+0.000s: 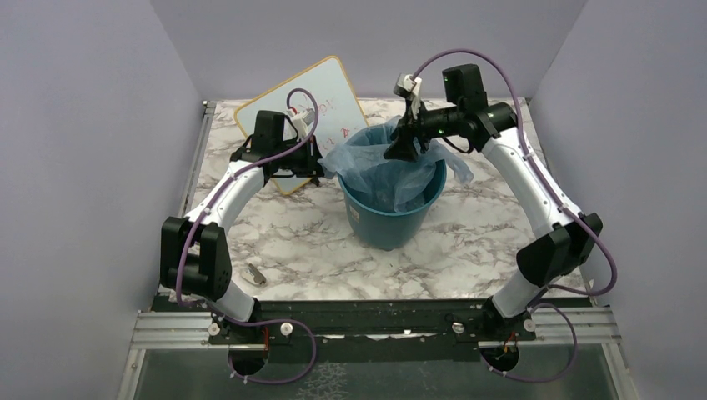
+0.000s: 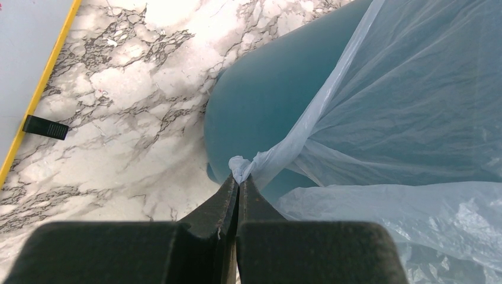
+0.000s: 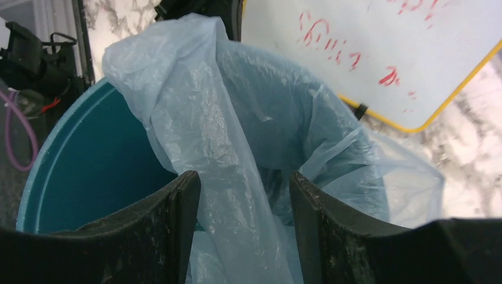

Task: Put the trash bags into the trash bin
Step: Place the trash bag in the trash bin.

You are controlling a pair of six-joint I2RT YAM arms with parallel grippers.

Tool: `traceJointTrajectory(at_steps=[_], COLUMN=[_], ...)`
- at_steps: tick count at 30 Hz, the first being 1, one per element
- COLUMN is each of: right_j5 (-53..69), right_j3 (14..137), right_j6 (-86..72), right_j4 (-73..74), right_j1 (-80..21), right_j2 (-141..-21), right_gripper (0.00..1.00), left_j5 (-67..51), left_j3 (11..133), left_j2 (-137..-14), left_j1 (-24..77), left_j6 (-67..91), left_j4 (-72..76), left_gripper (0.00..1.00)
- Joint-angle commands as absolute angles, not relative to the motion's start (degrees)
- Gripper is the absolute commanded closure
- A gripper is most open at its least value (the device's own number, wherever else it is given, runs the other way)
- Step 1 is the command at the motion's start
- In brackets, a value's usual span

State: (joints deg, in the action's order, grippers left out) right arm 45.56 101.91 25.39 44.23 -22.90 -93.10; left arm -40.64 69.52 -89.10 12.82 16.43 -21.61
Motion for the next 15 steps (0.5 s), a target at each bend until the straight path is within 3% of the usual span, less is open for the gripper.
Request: traceJointTrajectory(at_steps=[1, 5, 9, 12, 13, 15], right_j5=[49.0, 50.6, 54.2, 57.2, 58.4, 58.8], right_j3=[105.4, 106.2, 105.2, 104.1, 100.2, 96.9], right_j6=[24.4, 24.1, 23.9, 24.8, 27.3, 27.1], right_j4=[51.3, 51.7, 52.2, 53.9, 55.7, 54.9], right_j1=[-22.8, -22.8, -22.8, -22.8, -22.8, -22.8], right_j2=[-95.0, -95.7, -94.8, -93.3, -90.4, -88.0], right_gripper=[0.39, 0.46, 0.65, 0.85, 0.99, 0.99], left_j5=[-41.6, -41.5, -41.5, -41.5, -41.9, -42.2], left_j3=[69.7, 69.6, 69.8, 70.0, 70.3, 70.4], left_j2=[-87.3, -87.1, -87.3, -87.2, -87.1, -87.1], left_j1=[12.7, 12.7, 12.7, 12.7, 12.7, 12.7], left_j6=[15.8, 15.8, 15.8, 15.9, 16.2, 16.5], left_j4=[-21.7, -21.8, -21.8, -21.9, -21.9, -21.8], left_gripper=[1.00, 1.00, 1.00, 1.00, 1.00, 1.00])
